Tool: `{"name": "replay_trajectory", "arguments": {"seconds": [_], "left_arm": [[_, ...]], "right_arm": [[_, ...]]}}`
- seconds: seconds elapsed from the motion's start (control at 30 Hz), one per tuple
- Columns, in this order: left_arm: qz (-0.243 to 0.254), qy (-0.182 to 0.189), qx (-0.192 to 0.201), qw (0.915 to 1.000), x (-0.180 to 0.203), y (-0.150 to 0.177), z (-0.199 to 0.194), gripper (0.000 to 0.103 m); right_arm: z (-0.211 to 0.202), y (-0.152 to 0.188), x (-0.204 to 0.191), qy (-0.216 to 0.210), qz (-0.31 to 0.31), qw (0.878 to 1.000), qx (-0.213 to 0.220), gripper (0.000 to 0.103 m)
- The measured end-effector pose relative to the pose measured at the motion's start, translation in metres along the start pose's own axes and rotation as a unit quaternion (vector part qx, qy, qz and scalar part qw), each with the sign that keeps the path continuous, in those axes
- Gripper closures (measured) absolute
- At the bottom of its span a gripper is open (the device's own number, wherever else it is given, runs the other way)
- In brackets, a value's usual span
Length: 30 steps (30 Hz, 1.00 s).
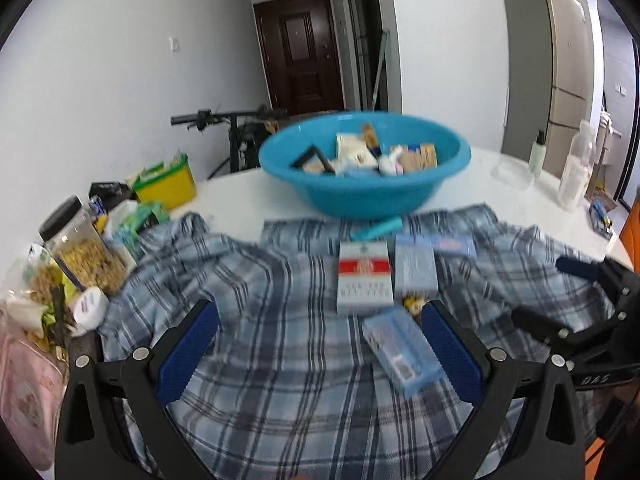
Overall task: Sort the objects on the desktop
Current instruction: 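Withdraw both tools from the basin back toward the plaid shirt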
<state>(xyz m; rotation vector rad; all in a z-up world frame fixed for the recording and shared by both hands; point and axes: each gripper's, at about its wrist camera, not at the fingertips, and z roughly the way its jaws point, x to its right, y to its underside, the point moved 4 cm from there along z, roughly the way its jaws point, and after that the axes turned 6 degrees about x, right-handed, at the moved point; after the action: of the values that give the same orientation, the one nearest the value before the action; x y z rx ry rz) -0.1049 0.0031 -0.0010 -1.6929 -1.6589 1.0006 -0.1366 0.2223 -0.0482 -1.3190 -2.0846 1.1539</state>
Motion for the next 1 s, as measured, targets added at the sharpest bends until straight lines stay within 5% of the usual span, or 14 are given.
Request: {"name": "replay_trajectory", "arguments": {"seconds": [1.0], "left_arm": [[0.006, 0.03, -0.027, 0.9992, 0.004, 0.033, 0.023, 0.0]], "right_arm": [[0.007, 0.004, -0.017, 0.013, -0.023, 0.999, -0.019, 0.0]]}}
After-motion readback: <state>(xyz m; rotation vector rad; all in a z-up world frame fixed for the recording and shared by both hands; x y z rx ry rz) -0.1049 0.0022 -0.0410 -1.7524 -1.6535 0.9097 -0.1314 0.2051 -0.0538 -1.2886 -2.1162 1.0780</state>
